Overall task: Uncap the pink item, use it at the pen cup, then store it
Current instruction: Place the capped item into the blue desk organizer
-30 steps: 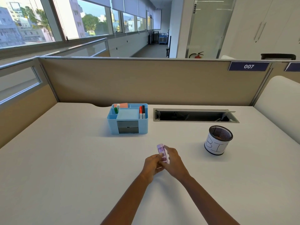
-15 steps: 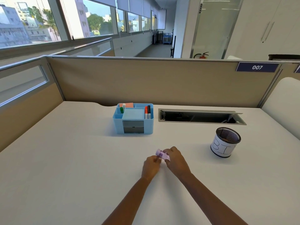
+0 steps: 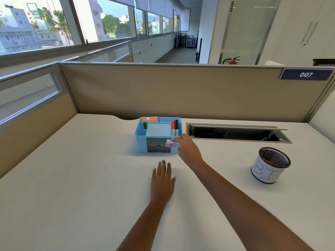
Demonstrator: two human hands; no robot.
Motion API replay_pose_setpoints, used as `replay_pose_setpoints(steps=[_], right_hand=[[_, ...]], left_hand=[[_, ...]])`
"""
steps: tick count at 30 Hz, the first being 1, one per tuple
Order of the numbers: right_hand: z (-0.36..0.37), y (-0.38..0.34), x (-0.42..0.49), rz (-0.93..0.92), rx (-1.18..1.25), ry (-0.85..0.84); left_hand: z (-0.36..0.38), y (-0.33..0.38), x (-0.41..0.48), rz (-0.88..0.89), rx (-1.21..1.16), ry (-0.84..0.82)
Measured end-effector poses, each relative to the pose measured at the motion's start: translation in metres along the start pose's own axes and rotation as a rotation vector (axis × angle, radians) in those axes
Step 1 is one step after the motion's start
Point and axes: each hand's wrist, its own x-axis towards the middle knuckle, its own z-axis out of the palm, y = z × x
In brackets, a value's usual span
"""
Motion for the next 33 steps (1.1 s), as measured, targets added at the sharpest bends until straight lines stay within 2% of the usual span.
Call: replay_pose_setpoints(steps=[3, 4, 8, 12, 16, 18, 20, 22, 26, 33], right_hand=[[0.0, -0.004, 0.018, -0.012, -0.007, 0.027], [0.0, -0.004, 0.022, -0.017, -0.016, 0.029], [0.005, -0.009, 0.04, -0.033, -0.007, 0.055], [0.012, -0.015, 0.055, -0.046, 0.006, 0.052], [0.019, -0.02, 0.068, -0.039, 0.039, 0.043], [0.023, -0.022, 0.072, -0.026, 0.054, 0.034], [0.026, -0.024, 0.076, -0.01, 0.065, 0.01], [0.028, -0.025, 0.079, 0.013, 0.066, -0.033], [0.033, -0.026, 0.082, 0.083, 0.126, -0.081], [0.041, -0.025, 0.078, 0.079, 0.175, -0.08]], left_hand=[[-0.003, -0.002, -0.004, 0.035, 0.043, 0.062], [-0.007, -0.001, -0.007, 0.011, 0.006, 0.007], [-0.003, -0.003, -0.003, -0.071, -0.03, 0.004], [0.001, -0.006, -0.002, -0.067, -0.02, -0.004], [0.014, -0.013, 0.005, -0.071, -0.13, -0.192], [0.015, -0.014, 0.004, -0.073, -0.185, -0.2], [0.018, -0.014, 0.003, -0.095, -0.114, -0.099], [0.015, -0.012, 0.001, -0.122, -0.139, -0.061], [0.028, -0.014, 0.007, -0.086, -0.242, -0.103], [0.033, -0.016, 0.006, -0.079, -0.238, -0.048]])
